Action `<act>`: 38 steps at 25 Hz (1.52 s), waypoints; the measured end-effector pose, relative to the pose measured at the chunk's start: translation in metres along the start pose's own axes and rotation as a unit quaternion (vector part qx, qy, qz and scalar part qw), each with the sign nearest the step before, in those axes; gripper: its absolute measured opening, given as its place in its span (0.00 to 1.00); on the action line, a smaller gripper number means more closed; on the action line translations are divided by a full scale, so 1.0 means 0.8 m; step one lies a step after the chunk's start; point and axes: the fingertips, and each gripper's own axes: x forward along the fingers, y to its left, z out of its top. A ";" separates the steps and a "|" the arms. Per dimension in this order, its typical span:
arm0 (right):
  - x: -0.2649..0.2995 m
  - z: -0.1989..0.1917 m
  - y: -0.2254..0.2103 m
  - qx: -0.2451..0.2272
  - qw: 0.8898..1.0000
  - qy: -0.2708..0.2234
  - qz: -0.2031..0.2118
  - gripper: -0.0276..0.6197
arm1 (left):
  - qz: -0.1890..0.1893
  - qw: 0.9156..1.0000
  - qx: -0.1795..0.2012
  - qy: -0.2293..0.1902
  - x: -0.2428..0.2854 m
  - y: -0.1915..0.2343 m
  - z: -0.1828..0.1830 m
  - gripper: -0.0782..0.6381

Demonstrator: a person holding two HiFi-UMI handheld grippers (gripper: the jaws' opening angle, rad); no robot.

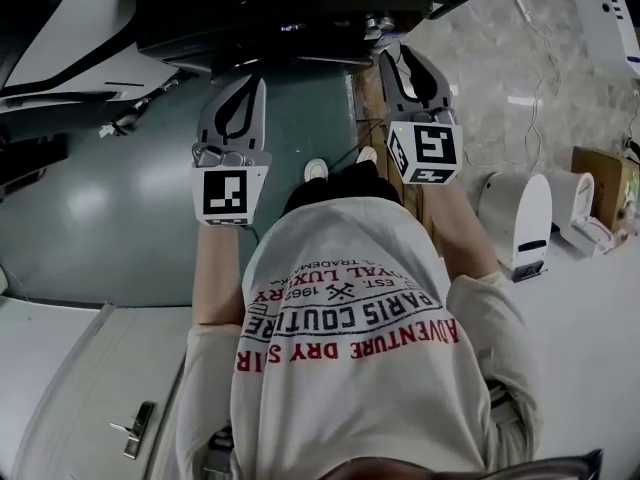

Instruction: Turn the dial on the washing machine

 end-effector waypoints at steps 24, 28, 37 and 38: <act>-0.105 0.105 0.031 -0.008 0.994 -0.100 0.033 0.09 | -0.009 0.995 -0.028 -0.094 -0.076 -0.001 0.109 0.13; -0.105 0.101 0.036 -0.007 0.995 -0.091 0.041 0.09 | -0.008 0.996 -0.024 -0.089 -0.079 -0.005 0.106 0.13; -0.102 0.108 0.045 -0.009 0.994 -0.092 0.051 0.09 | -0.037 0.996 -0.008 -0.083 -0.077 -0.023 0.107 0.13; -0.101 0.109 0.046 -0.009 0.994 -0.094 0.052 0.09 | -0.038 0.996 -0.008 -0.083 -0.077 -0.022 0.107 0.13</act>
